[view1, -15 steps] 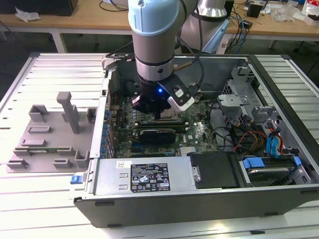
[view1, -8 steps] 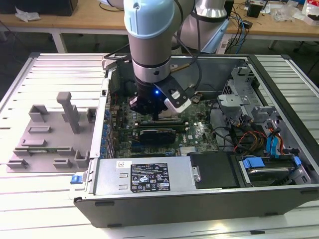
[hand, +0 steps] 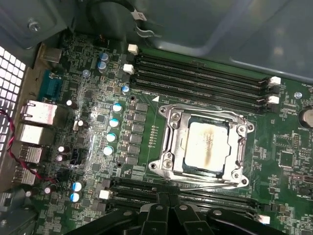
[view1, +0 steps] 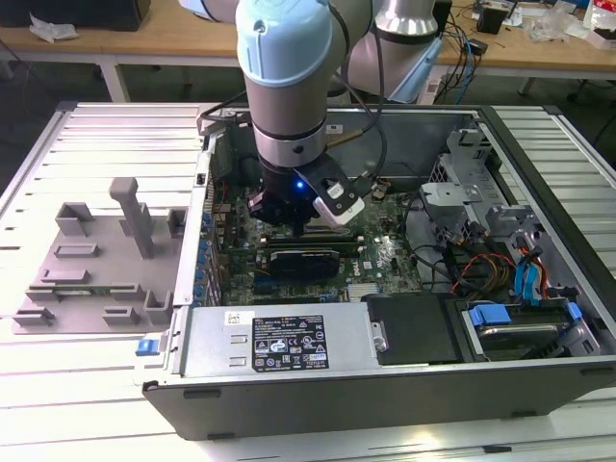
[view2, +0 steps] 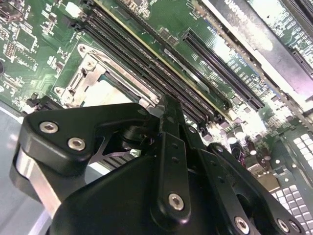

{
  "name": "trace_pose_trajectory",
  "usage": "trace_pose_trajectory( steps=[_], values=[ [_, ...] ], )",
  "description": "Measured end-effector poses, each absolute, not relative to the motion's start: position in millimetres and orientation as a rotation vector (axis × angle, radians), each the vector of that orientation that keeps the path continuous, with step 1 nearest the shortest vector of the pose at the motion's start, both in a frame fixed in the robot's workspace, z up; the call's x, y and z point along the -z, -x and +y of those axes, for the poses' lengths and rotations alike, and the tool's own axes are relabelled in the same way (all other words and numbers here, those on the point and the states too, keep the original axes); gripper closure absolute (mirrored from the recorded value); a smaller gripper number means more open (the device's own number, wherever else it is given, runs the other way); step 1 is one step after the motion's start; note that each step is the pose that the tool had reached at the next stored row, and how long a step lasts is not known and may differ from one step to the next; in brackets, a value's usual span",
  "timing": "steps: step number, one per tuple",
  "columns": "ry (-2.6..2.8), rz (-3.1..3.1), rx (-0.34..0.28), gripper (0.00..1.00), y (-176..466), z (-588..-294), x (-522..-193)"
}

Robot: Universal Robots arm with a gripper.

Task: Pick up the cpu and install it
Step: 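Install the second cpu locking lever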

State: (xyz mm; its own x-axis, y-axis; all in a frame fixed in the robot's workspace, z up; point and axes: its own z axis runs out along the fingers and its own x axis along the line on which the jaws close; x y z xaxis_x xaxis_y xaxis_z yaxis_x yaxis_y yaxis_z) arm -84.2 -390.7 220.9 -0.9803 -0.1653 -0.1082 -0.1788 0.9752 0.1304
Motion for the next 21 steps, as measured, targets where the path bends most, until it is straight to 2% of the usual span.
trace_pose_trajectory(
  steps=[21],
  values=[
    [0.111, 3.008, -0.346, 0.89, 93.6, -390.7, -201.7]
  ],
)
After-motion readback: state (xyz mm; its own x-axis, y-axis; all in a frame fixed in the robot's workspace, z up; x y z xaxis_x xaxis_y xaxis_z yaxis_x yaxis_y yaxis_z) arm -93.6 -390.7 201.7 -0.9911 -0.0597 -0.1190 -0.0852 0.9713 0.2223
